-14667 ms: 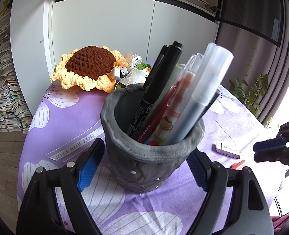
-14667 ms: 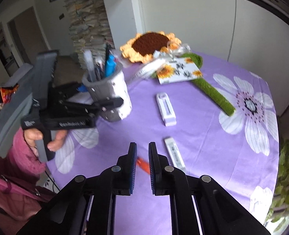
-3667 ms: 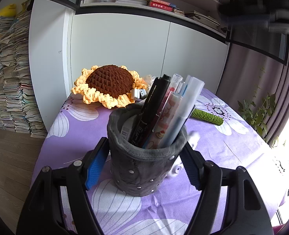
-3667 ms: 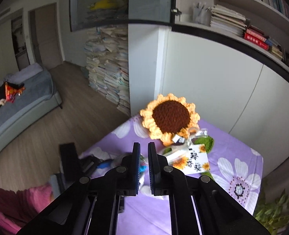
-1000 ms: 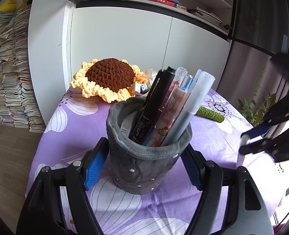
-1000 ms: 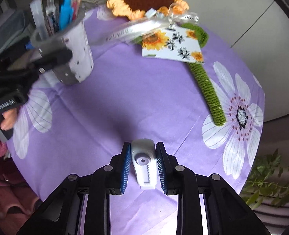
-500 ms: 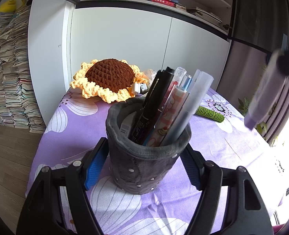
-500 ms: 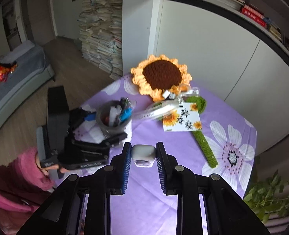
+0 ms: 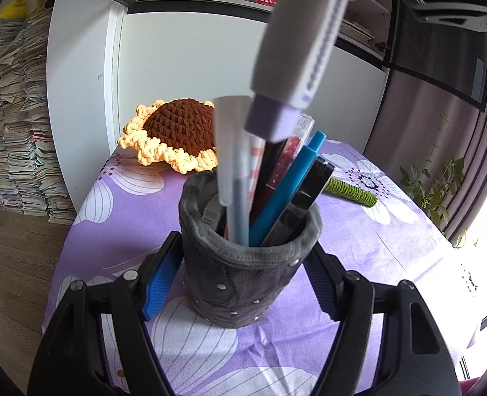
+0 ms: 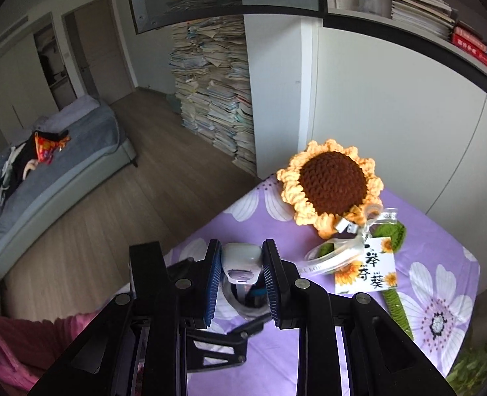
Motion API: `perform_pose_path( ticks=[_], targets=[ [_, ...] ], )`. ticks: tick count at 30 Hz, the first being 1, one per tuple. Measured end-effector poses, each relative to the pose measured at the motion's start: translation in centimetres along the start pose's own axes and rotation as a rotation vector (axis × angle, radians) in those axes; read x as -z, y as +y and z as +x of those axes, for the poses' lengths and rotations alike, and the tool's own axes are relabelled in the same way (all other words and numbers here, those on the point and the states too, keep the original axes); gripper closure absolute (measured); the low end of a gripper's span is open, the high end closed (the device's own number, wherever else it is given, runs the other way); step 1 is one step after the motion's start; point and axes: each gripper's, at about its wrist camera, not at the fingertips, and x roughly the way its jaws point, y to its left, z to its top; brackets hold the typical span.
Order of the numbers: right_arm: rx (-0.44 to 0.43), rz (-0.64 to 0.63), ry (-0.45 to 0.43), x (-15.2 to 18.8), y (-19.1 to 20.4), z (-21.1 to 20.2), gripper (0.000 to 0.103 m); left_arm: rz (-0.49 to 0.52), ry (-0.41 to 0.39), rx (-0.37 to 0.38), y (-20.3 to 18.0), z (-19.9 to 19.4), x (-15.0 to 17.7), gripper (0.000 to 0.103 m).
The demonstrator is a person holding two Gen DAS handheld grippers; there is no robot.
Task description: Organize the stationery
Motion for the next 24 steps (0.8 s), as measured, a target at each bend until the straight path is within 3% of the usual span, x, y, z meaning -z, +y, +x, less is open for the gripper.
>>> perform_pose_path(
  ticks=[9,24],
  targets=[
    [-0.005,-0.025,-0.039,-0.3,0.1,-1.0,0.076,0.0,0.0,0.001,-0.1,0.1,0.0,0.032],
    [-0.005,0.006,0.089,2.5,-0.6,3.0,0.076,0.001,0.0,0.0,-0.1,0.1,0.0,0.032]
  ],
)
